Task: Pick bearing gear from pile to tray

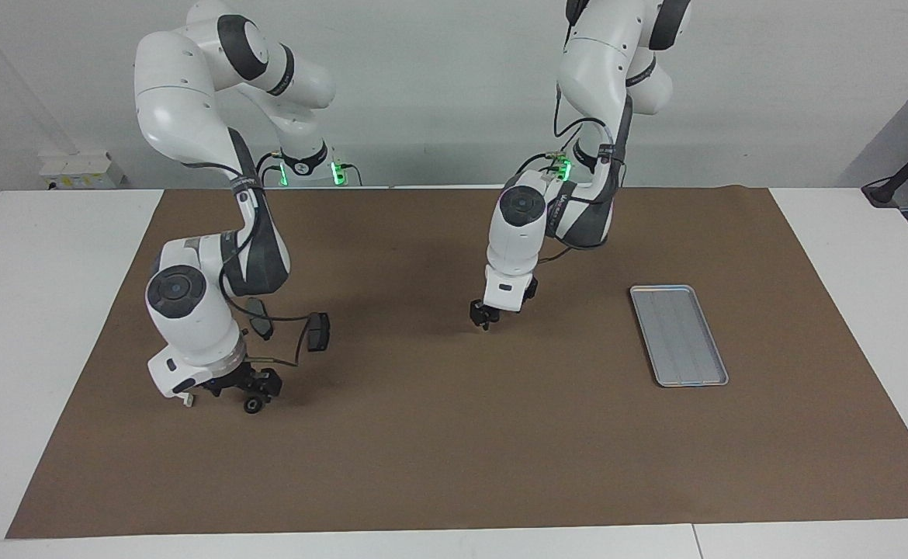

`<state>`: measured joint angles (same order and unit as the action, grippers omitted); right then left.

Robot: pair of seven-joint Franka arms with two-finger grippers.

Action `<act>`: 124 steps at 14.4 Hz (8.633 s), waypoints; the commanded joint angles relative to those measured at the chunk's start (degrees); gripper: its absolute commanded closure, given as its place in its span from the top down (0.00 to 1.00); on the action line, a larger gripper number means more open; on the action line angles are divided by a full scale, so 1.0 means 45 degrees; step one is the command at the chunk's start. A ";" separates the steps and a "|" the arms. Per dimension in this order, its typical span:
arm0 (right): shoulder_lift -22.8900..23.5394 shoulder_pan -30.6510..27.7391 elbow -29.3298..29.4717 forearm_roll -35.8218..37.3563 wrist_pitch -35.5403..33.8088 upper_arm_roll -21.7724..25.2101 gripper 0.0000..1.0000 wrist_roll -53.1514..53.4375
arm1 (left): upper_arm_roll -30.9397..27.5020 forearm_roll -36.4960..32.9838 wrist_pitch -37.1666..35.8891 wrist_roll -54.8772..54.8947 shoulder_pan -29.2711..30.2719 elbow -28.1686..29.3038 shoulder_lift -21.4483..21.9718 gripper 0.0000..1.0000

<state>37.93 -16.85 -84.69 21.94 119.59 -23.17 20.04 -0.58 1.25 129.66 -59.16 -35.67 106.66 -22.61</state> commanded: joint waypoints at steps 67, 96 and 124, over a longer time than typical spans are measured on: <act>0.0594 0.6519 -0.1257 -0.0227 0.2464 -0.2039 0.00 1.4414 | -0.0126 0.0112 0.0132 1.0261 0.6658 0.3271 0.3307 1.00; -0.3465 0.1650 0.0050 -0.4065 -0.2376 -0.0136 1.00 -0.1024 | -0.0184 0.0015 0.0542 0.0373 -0.0355 0.0556 0.0065 0.77; -1.0500 0.4741 -0.3583 -0.4601 -0.5580 0.6009 1.00 -0.4492 | -0.0907 -0.0044 -0.0261 1.0722 0.6479 0.0693 0.1688 0.00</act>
<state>-7.95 4.14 -98.86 2.73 94.11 3.07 1.28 -5.40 1.21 125.05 -12.60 -7.77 109.67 -13.17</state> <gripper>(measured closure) 0.000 0.656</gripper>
